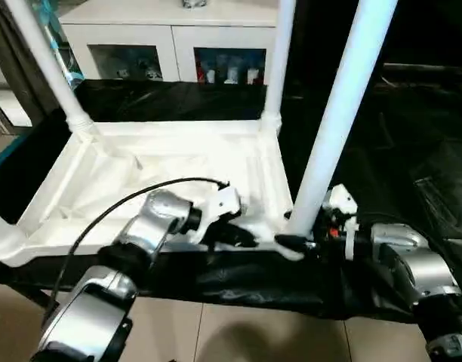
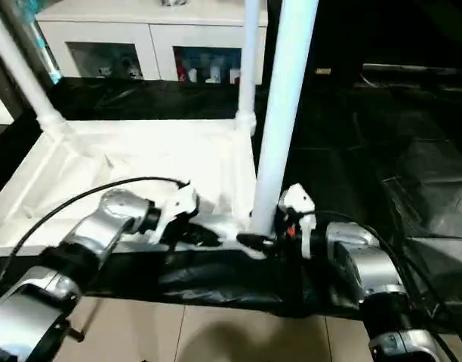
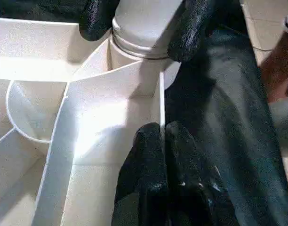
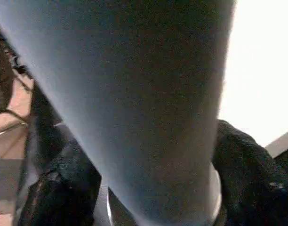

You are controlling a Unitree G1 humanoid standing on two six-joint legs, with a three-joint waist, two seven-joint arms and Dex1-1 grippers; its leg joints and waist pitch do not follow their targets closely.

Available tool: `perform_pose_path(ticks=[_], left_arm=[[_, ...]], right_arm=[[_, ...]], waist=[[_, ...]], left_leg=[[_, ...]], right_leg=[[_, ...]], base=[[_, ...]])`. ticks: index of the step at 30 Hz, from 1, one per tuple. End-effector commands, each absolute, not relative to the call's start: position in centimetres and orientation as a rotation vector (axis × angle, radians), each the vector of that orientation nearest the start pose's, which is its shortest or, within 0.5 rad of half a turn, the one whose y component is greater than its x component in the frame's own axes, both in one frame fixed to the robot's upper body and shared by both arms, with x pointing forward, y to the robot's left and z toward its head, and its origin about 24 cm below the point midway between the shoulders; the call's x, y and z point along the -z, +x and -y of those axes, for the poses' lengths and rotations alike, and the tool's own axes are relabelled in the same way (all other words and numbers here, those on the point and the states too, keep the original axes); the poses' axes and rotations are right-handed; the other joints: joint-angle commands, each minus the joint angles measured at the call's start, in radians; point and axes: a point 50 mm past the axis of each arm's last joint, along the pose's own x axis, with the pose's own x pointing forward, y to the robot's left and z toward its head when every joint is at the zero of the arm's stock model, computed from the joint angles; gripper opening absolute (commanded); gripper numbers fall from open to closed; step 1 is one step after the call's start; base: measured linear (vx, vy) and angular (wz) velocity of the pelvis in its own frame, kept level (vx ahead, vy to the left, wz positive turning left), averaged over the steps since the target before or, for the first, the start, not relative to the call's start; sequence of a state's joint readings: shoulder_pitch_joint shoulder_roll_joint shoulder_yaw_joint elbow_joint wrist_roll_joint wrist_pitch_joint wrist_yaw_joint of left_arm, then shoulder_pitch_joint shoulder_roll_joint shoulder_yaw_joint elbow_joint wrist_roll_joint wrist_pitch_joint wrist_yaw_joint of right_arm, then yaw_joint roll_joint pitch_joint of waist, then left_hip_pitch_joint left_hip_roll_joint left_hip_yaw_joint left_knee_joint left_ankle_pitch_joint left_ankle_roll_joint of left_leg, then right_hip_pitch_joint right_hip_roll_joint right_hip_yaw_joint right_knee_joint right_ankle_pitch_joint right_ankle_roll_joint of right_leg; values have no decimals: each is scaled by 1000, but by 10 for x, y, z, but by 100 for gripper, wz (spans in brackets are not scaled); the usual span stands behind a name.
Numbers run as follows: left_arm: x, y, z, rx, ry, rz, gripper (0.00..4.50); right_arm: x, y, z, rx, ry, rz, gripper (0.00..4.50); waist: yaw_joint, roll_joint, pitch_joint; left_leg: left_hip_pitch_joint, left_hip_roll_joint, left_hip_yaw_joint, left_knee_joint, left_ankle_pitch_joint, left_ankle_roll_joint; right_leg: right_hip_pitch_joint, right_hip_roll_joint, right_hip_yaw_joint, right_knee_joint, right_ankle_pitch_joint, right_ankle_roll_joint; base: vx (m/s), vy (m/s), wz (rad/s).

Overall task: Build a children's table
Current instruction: Rotate leg to tighten

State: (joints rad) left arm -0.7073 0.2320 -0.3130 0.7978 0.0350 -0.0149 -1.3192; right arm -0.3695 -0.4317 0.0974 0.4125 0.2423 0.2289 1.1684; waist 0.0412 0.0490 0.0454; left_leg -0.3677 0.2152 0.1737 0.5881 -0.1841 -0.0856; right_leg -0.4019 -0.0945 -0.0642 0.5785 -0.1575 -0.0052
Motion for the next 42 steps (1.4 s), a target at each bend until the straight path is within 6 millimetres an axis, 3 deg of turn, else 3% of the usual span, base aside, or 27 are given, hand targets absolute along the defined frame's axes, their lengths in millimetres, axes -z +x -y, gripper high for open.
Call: perform_pose_path(ticks=[1,8,10,12,14,16,17,19,20,21,23,27,30,32,36,42], left_arm=[[-50,317,-87,1588,371,-419,0],[-52,320,-85,1533,362,-402,0],[-53,326,-80,1463,349,-388,0],[-54,332,-74,1395,336,-373,0],[-55,337,-69,1334,334,-363,0],[-56,345,-60,1235,335,-349,0],[-57,347,-56,1205,332,-347,0],[-59,351,-49,1145,327,-340,0],[-60,353,-46,1111,326,-336,0],[-61,356,-37,1037,300,-332,0],[-60,356,-30,1026,295,-329,0],[-58,354,-26,1051,321,-329,0],[-57,353,-29,1086,346,-333,0],[-56,352,-32,1112,356,-339,0],[-54,348,-42,1207,379,-349,0],[-52,334,-63,1440,391,-362,0]], right_arm=[[-40,284,173,-1195,-10,-400,304],[-36,282,165,-1187,18,-404,263],[-29,290,166,-1057,-12,-413,261],[-22,298,169,-917,-32,-422,261],[-16,303,170,-809,-28,-432,260],[-10,310,170,-673,11,-439,260],[-9,312,169,-631,27,-442,259],[-6,317,167,-550,52,-444,259],[-5,319,166,-508,62,-444,259],[-1,324,161,-417,69,-454,259],[2,326,153,-398,47,-459,259],[-1,328,134,-496,62,-438,259],[-8,328,127,-602,111,-403,331],[-12,327,126,-664,122,-392,338],[-17,318,131,-830,39,-385,378],[-24,300,154,-1058,-40,-389,378]], waist=[[2,-12,-65],[3,-14,-67],[0,-13,-66],[-5,-14,-63],[-15,-16,-59],[-19,-15,-58],[-21,-9,-59],[-24,-14,-59],[-22,-8,-59],[-25,-11,-59],[-29,-10,-61],[-30,-12,-63],[-31,-11,-64],[-31,-10,-66],[-27,-9,-67],[-21,-11,-68]], left_leg=[[8,12,10,-68,-217,98],[5,11,10,-67,-192,92],[5,9,10,-67,-193,86],[8,6,8,-70,-229,67],[7,2,4,-75,-271,45],[13,2,2,-75,-292,39],[13,-2,2,-73,-297,37],[11,-3,3,-73,-300,41],[14,-2,2,-74,-302,43],[12,-4,4,-73,-300,46],[11,-7,3,-71,-297,39],[4,-6,2,-71,-283,68],[1,-5,2,-71,-269,83],[1,-2,2,-71,-259,92],[-2,-1,1,-70,-243,104],[-6,5,5,-67,-206,129]], right_leg=[[53,-36,25,-57,-210,-268],[55,-36,25,-55,-192,-261],[51,-36,26,-56,-201,-257],[51,-36,24,-63,-264,-244],[50,-37,22,-73,-361,-209],[44,-38,23,-79,-394,-196],[43,-37,23,-81,-406,-189],[43,-35,22,-84,-405,-187],[42,-36,22,-86,-401,-187],[42,-34,22,-87,-397,-186],[42,-35,20,-87,-396,-186],[48,-35,20,-84,-358,-193],[51,-36,19,-81,-338,-203],[52,-37,20,-77,-304,-216],[58,-37,19,-75,-275,-224],[61,-37,20,-63,-208,-259]], base=[[0,0,0],[0,0,0],[0,0,0],[0,0,0],[0,0,0],[0,0,0],[0,0,0],[0,0,0],[0,0,0],[0,0,0],[0,0,0],[0,0,0],[0,0,0],[0,0,0],[0,0,0],[0,0,0]])
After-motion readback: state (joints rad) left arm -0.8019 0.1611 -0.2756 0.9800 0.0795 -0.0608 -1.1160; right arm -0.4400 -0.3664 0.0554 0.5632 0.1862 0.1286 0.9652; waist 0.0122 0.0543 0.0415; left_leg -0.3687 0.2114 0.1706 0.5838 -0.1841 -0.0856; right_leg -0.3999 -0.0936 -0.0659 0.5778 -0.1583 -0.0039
